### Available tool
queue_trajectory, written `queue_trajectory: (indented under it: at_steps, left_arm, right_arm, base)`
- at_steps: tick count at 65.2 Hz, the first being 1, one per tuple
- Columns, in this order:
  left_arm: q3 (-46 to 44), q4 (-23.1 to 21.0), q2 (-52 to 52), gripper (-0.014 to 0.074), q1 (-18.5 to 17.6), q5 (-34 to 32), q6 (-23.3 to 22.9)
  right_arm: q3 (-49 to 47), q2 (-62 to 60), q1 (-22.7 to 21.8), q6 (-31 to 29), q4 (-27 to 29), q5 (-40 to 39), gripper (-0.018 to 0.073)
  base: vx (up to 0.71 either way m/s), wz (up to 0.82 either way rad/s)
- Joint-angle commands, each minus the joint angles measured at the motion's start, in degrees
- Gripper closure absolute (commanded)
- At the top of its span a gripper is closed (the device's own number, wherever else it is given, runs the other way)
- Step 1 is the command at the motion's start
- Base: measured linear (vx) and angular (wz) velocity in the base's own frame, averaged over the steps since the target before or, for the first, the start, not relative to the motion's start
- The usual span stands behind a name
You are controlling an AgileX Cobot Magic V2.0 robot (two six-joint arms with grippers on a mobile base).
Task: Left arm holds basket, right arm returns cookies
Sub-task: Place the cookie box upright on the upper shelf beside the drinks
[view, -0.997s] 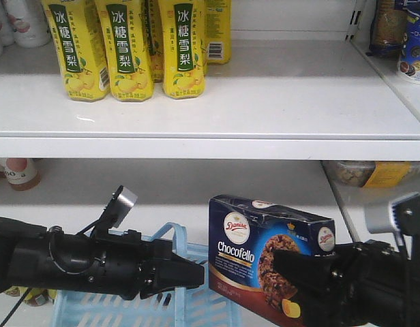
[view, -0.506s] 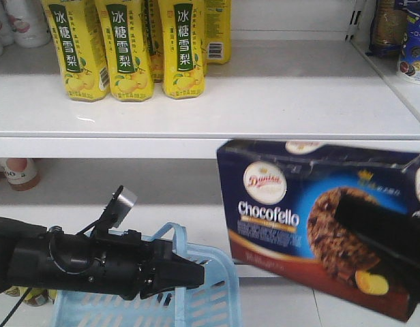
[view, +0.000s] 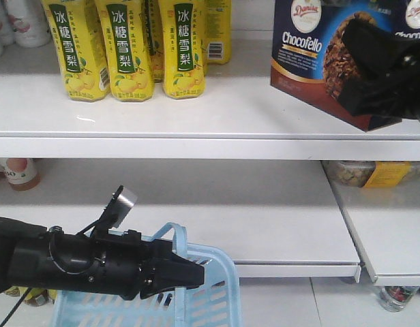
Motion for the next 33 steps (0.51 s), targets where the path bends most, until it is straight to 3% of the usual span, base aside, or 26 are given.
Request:
queue_trajectory:
  at_steps: [1,7,15,33]
  left_arm:
    - [-1.7,-5.6,-2.6,0.0603,-0.1,3.1,1.1]
    - [-1.7,-5.6,-2.6,0.0603,-0.1,3.1,1.1]
    - [-1.7,-5.6,-2.6,0.0603,-0.1,3.1,1.1]
    - [-1.7,-5.6,-2.6,0.0603,-0.1,3.1,1.1]
  right_arm:
    - [-3.0,3.8,-5.5,-2.5,5.0,-5.2,0.0313]
    - [-4.4,7.7,-11.3,-3.3,7.2,-1.9,0.0313]
    - [-6.5,12.5,-15.5,-4.7,6.9,2.8,0.0313]
    - [-8.7,19.5,-16.7,-11.1,6.9,1.3,0.0313]
  base:
    - [0.00,0.00]
    - [0.00,0.00]
    - [0.00,0.00]
    - [0.00,0.00]
